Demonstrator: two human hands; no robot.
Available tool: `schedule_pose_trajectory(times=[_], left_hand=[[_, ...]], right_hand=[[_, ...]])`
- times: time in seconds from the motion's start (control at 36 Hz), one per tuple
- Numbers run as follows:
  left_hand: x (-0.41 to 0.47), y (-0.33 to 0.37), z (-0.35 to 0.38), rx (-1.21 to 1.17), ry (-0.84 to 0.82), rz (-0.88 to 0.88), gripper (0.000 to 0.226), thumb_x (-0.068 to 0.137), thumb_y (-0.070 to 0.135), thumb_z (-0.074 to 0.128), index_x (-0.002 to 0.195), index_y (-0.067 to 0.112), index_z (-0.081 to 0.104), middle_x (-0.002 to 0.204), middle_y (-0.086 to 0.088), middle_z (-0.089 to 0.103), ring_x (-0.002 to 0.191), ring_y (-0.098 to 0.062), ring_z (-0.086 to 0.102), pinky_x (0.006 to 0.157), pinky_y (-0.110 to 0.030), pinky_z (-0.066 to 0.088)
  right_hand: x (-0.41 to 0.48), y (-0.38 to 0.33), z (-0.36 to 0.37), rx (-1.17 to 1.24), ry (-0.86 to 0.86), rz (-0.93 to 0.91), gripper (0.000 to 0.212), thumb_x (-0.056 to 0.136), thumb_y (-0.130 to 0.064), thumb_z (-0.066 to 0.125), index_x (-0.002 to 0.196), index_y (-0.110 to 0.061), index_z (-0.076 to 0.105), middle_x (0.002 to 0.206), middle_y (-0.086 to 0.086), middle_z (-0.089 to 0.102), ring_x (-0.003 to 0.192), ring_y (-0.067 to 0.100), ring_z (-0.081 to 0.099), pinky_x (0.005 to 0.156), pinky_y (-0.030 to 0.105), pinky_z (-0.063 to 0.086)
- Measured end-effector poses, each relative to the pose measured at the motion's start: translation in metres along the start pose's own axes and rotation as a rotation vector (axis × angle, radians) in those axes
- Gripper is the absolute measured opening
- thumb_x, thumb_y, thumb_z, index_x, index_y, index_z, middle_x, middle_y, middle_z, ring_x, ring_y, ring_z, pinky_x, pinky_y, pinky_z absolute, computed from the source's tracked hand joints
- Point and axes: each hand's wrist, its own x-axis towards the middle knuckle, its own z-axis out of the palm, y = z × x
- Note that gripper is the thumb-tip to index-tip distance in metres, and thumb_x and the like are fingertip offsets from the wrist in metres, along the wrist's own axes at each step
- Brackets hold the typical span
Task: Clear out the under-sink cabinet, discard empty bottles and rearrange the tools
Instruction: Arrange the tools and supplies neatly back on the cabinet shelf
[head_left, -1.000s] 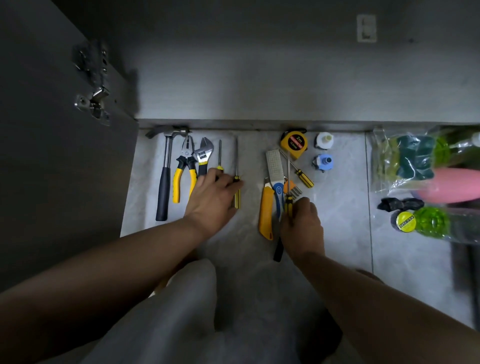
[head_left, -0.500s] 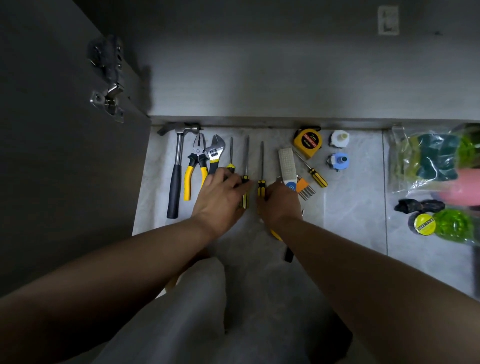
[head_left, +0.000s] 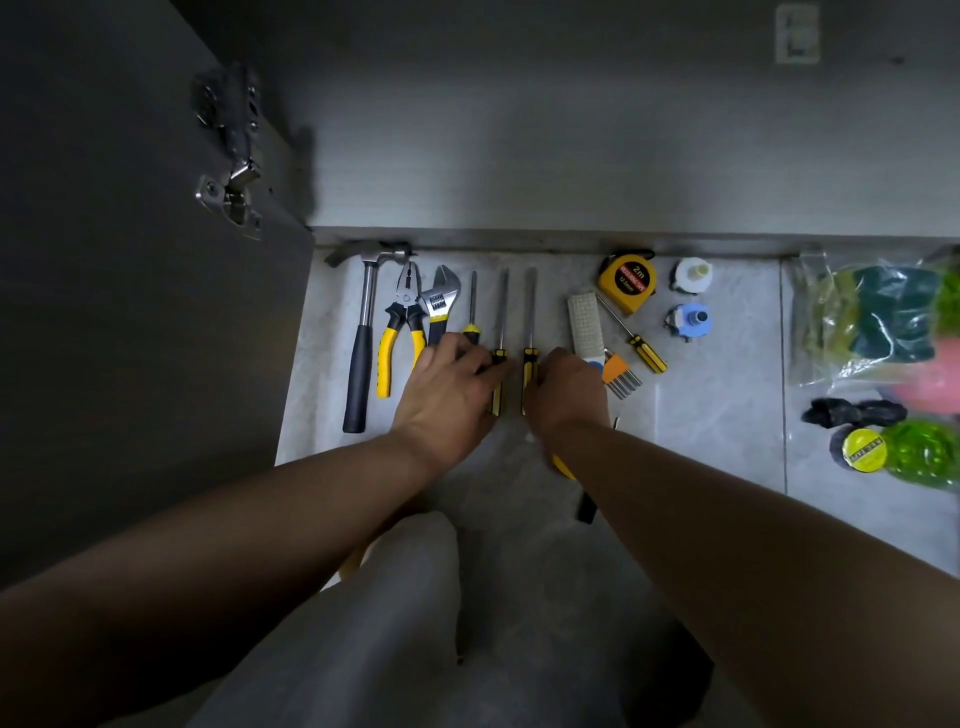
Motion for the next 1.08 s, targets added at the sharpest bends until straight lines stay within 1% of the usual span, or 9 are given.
schedule_pose_trajectory(times=[0.14, 0.28, 0.31, 0.42, 0.5, 0.64, 0.78, 0.97, 1.08], left_hand=[[0.0, 0.001, -0.001, -0.011, -0.009, -0.003, 0.067, 0.076, 0.034, 0.078, 0.14, 0.025, 0.061, 0.124, 0.003, 0.064, 0.121, -0.03, 0.048, 0.091, -0.04, 0.04], [-0.001, 0.001, -0.002, -0.026, -0.011, -0.005, 0.066, 0.078, 0.036, 0.075, 0.141, 0.027, 0.058, 0.126, 0.004, 0.062, 0.124, -0.028, 0.046, 0.094, -0.039, 0.04], [-0.001, 0.0, -0.001, -0.027, -0.011, -0.005, 0.067, 0.078, 0.036, 0.075, 0.142, 0.026, 0.057, 0.126, 0.004, 0.062, 0.124, -0.028, 0.046, 0.094, -0.039, 0.041], [-0.003, 0.0, 0.001, -0.021, -0.011, -0.009, 0.069, 0.078, 0.042, 0.076, 0.143, 0.027, 0.055, 0.129, 0.003, 0.06, 0.126, -0.028, 0.045, 0.096, -0.04, 0.041], [-0.004, 0.0, 0.002, -0.019, -0.01, -0.015, 0.071, 0.077, 0.045, 0.076, 0.142, 0.027, 0.056, 0.129, 0.002, 0.059, 0.126, -0.028, 0.044, 0.097, -0.039, 0.04], [-0.005, 0.001, 0.002, -0.019, 0.001, -0.013, 0.072, 0.077, 0.044, 0.077, 0.142, 0.025, 0.055, 0.129, 0.001, 0.058, 0.124, -0.028, 0.045, 0.095, -0.04, 0.042], [-0.003, 0.003, 0.002, -0.031, 0.031, -0.006, 0.072, 0.075, 0.046, 0.078, 0.139, 0.023, 0.057, 0.126, 0.001, 0.058, 0.123, -0.027, 0.045, 0.095, -0.038, 0.039], [0.003, 0.012, 0.0, -0.047, 0.08, 0.056, 0.058, 0.077, 0.041, 0.075, 0.129, 0.02, 0.062, 0.124, 0.0, 0.058, 0.122, -0.027, 0.046, 0.093, -0.038, 0.04], [0.006, 0.022, -0.005, -0.063, 0.112, 0.093, 0.05, 0.077, 0.035, 0.072, 0.124, 0.018, 0.066, 0.122, -0.001, 0.06, 0.121, -0.028, 0.049, 0.092, -0.038, 0.042]], right_hand=[[0.002, 0.005, -0.002, 0.002, -0.026, -0.007, 0.025, 0.099, -0.006, 0.054, 0.122, -0.003, 0.062, 0.123, 0.019, 0.062, 0.116, 0.034, 0.059, 0.094, 0.038, 0.051], [-0.006, 0.02, -0.006, 0.055, 0.066, -0.129, 0.012, 0.095, -0.016, 0.056, 0.103, -0.009, 0.061, 0.102, 0.013, 0.063, 0.092, 0.031, 0.063, 0.076, 0.04, 0.056], [-0.008, 0.024, -0.007, 0.04, 0.095, -0.164, 0.012, 0.094, -0.019, 0.057, 0.103, -0.01, 0.059, 0.104, 0.012, 0.061, 0.089, 0.03, 0.062, 0.075, 0.042, 0.056], [-0.019, 0.047, -0.01, -0.071, 0.134, -0.153, 0.039, 0.092, -0.04, 0.061, 0.121, -0.018, 0.046, 0.124, 0.007, 0.046, 0.092, 0.03, 0.061, 0.072, 0.045, 0.057], [-0.023, 0.063, -0.008, -0.154, 0.098, -0.075, 0.06, 0.09, -0.056, 0.06, 0.132, -0.019, 0.039, 0.134, 0.006, 0.045, 0.099, 0.028, 0.063, 0.071, 0.043, 0.058], [-0.024, 0.069, 0.0, -0.217, 0.054, 0.008, 0.081, 0.081, -0.07, 0.063, 0.138, -0.019, 0.035, 0.138, 0.006, 0.047, 0.108, 0.029, 0.063, 0.071, 0.039, 0.053], [-0.023, 0.064, 0.006, -0.229, 0.052, 0.056, 0.089, 0.078, -0.065, 0.071, 0.142, -0.019, 0.031, 0.143, 0.009, 0.039, 0.11, 0.03, 0.062, 0.072, 0.039, 0.055], [-0.021, 0.07, 0.0, -0.23, 0.024, 0.064, 0.074, 0.088, -0.05, 0.069, 0.144, -0.018, 0.035, 0.136, 0.01, 0.042, 0.104, 0.028, 0.063, 0.074, 0.037, 0.053], [-0.018, 0.078, -0.012, -0.219, 0.013, 0.1, 0.066, 0.089, -0.047, 0.067, 0.141, -0.019, 0.039, 0.13, 0.009, 0.04, 0.099, 0.028, 0.061, 0.067, 0.035, 0.046]])
